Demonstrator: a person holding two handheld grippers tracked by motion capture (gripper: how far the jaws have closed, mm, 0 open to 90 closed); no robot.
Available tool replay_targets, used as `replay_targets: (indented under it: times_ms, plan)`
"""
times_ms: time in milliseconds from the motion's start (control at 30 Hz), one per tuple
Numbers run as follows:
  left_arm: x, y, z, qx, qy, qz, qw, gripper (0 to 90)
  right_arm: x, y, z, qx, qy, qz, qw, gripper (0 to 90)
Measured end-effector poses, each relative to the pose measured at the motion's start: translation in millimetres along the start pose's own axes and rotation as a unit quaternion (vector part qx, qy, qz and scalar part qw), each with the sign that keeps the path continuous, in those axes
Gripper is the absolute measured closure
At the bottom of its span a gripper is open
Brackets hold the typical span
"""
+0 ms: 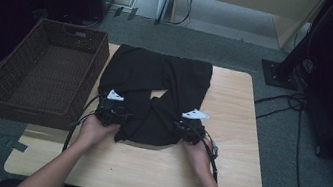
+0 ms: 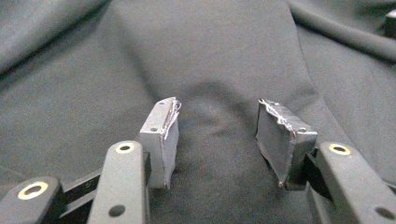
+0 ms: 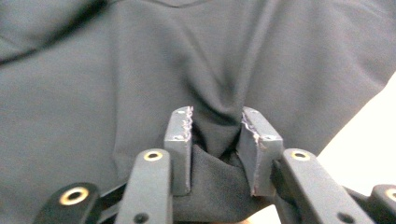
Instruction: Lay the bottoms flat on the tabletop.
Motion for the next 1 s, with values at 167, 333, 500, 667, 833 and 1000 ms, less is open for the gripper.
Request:
replay_targets:
  times_ms: [167, 333, 500, 667, 833, 1000]
  plan:
    - [0.7, -1.7, -1.8, 0.006, 0.005, 0.003, 1.0, 49.4, -45.0, -5.1, -7.4, -0.003, -0.035, 0.046, 0.9983, 69.6]
    - [0.5, -1.4, -1.3, 0.001, 0.001, 0.004, 1.0, 48.7, -46.5, 9.0, -20.4, -0.034, -0.019, 0.079, 0.9961, 66.0]
    - [0.0, -1.5, -1.3, 0.002, 0.003, 0.001, 1.0, 48.6, -7.2, 24.8, -20.1, -0.049, 0.024, 0.065, 0.9964, 67.0]
    - [-0.7, -2.0, -1.3, 0.0, 0.006, 0.004, 1.0, 48.6, 30.7, 24.0, 1.4, -0.034, 0.055, 0.048, 0.9968, 68.2]
    - [-1.0, -2.7, -1.7, -0.001, 0.005, 0.004, 1.0, 48.6, 48.0, 16.4, 15.9, -0.011, 0.064, 0.036, 0.9972, 68.1]
    - [-1.8, -3.3, -2.3, -0.001, 0.003, 0.004, 1.0, 48.7, 50.7, 13.4, 16.7, -0.017, 0.063, 0.033, 0.9973, 67.3]
Point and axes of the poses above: each handheld gripper's, and its own axes: z roughly forward along the jaws, y roughly out of its top, x roughly to its left, the point moved 10 cm from there along z, roughly forward along the jaws, and after that the axes turned 2 degrees about -x, right-handed, at the moved point
